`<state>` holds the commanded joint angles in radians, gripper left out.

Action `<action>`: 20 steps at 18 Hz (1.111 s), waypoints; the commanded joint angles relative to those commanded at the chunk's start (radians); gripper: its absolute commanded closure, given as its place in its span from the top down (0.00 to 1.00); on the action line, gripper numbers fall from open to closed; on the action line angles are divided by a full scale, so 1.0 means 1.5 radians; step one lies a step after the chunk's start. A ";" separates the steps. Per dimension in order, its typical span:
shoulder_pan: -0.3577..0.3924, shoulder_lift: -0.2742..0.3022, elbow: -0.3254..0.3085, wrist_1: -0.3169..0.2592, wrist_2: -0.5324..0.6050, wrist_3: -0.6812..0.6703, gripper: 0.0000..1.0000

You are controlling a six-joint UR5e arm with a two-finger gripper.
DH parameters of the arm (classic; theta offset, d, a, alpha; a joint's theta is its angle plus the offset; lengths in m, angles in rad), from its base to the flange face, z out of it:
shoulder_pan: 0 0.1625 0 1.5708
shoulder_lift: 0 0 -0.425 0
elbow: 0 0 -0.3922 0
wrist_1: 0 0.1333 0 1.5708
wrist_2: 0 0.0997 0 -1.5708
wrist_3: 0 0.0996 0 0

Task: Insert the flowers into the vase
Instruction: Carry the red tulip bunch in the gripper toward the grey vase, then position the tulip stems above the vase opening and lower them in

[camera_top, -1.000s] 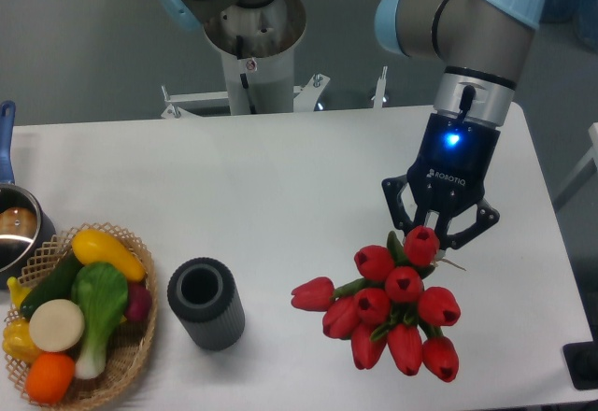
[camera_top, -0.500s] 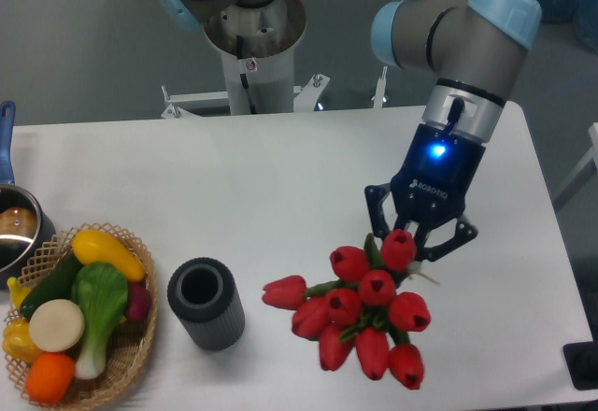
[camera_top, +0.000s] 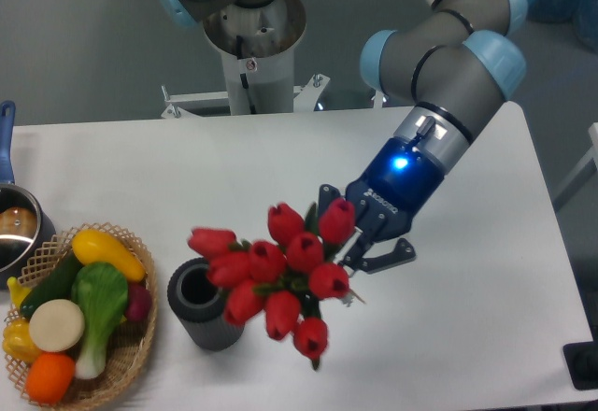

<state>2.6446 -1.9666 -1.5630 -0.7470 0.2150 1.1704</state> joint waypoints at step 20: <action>-0.053 0.037 -0.083 -0.003 -0.109 0.000 0.22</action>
<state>2.5649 -1.9113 -1.6874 -0.7517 0.0522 1.1704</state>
